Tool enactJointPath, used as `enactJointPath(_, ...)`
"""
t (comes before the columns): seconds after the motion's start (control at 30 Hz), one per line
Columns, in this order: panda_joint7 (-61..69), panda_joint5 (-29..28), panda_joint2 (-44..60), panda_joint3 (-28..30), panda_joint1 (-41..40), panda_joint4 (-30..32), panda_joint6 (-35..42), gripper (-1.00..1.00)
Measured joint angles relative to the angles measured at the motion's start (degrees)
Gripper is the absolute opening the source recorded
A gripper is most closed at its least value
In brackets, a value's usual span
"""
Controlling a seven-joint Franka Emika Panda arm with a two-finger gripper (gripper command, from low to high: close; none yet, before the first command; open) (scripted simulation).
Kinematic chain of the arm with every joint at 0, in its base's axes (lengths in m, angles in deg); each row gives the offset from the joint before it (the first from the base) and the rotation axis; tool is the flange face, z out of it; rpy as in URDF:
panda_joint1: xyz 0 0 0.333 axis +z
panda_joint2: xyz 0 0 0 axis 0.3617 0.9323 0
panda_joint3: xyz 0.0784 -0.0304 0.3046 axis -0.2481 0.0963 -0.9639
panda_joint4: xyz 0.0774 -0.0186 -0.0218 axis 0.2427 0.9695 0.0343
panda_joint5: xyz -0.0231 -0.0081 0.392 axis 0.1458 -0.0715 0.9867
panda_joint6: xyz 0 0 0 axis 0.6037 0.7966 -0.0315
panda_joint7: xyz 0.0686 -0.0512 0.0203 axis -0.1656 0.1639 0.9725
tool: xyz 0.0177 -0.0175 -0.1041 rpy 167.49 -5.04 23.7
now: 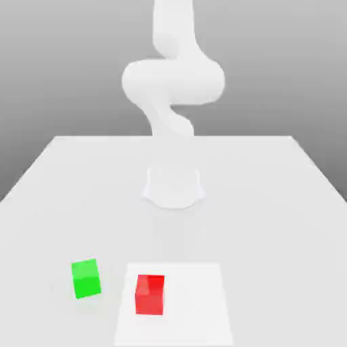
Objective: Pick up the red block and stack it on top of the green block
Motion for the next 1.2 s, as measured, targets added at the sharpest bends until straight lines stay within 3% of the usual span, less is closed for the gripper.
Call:
enactJointPath(0.67, 3.76, 0.75, 41.93, 3.18, -1.82, 18.11, -21.78, 0.00)
enactJointPath(0.87, 5.17, 2.33, 54.39, 1.99, -2.84, 18.04, -31.37, 0.00)
enactJointPath(0.9, 5.41, 2.65, 56.37, 1.66, -3.10, 17.76, -33.05, -1.00)
enactJointPath(1.2, 4.90, 1.99, 53.83, 1.85, -3.03, 18.15, -30.88, -1.00)
